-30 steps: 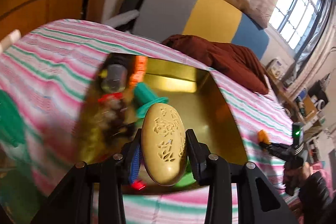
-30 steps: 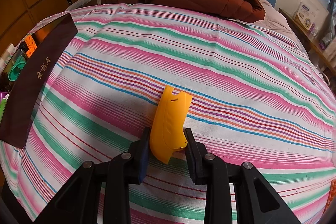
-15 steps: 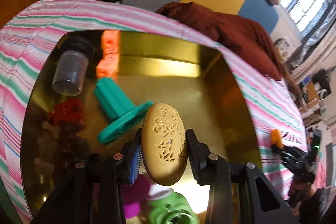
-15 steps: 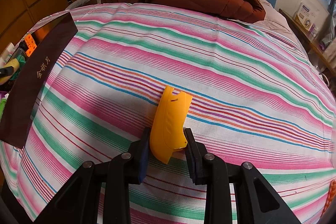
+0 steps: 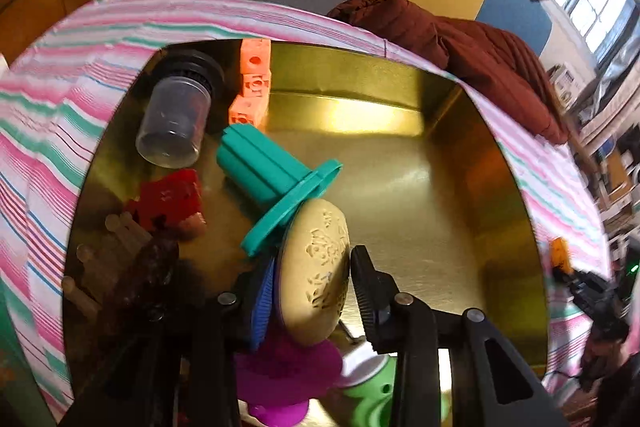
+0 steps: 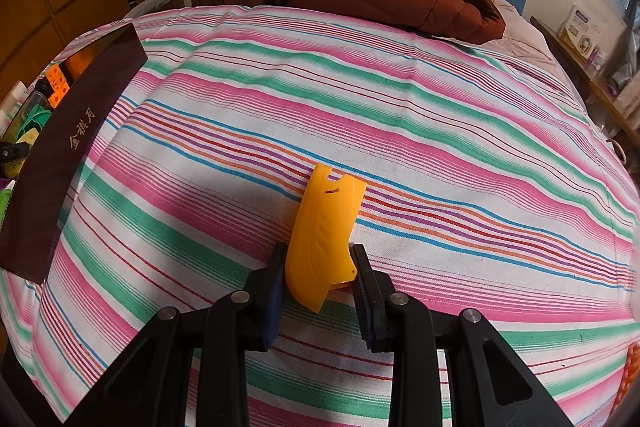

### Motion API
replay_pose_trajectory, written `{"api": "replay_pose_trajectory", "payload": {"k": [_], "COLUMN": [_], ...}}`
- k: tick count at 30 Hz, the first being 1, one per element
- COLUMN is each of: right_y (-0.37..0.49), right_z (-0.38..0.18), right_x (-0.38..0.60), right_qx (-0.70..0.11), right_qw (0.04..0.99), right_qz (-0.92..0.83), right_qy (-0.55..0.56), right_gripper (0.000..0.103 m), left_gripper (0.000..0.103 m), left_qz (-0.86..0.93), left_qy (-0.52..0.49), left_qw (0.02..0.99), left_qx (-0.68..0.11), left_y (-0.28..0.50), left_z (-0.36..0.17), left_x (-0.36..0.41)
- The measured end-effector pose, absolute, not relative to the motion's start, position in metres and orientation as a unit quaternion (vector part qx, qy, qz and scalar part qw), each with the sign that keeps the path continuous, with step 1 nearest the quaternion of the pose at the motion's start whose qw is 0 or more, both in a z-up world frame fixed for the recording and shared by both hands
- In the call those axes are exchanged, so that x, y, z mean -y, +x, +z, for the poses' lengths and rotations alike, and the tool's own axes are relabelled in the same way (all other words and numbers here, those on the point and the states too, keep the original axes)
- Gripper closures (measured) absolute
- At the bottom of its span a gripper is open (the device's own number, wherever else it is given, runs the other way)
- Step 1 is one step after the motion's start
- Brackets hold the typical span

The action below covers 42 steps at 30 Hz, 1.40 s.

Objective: Organize rigid objects
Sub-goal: 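Lower the yellow soap into the gold tray and open the left gripper, then carry the orange clip over the gold tray with the right gripper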

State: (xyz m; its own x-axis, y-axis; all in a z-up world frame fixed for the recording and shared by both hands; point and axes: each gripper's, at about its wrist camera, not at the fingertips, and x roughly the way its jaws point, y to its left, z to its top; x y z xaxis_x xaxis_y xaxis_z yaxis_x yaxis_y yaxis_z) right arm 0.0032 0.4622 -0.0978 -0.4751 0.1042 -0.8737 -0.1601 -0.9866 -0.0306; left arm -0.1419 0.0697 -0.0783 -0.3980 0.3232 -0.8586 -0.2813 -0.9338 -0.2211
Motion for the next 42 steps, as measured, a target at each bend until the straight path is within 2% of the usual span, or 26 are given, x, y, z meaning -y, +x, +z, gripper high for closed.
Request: {"api": "replay_pose_trajectory", "payload": {"k": [4, 13, 18, 42], "right_y": [0.003, 0.002, 0.002, 0.003], "right_z": [-0.097, -0.097, -0.097, -0.096], "right_x": [-0.462, -0.462, -0.462, -0.461], "right_qx": [-0.027, -0.028, -0.026, -0.031], "right_qw": [0.076, 0.076, 0.076, 0.081], "right_qz": [0.858, 0.857, 0.857, 0.856], "right_qy": [-0.507, -0.508, -0.509, -0.510], "right_gripper": [0.072, 0.072, 0.072, 0.073], "left_gripper": [0.067, 0.066, 0.066, 0.066], "left_qz": [0.848, 0.864, 0.883, 0.909], "left_qy": [-0.501, -0.476, -0.442, -0.382], "left_qw": [0.174, 0.165, 0.150, 0.155], "left_qx": [-0.011, -0.011, -0.039, -0.063], "left_y": [-0.135, -0.118, -0.101, -0.030], "left_z": [-0.074, -0.063, -0.050, -0.015], "left_x": [-0.072, -0.064, -0.063, -0.046]}}
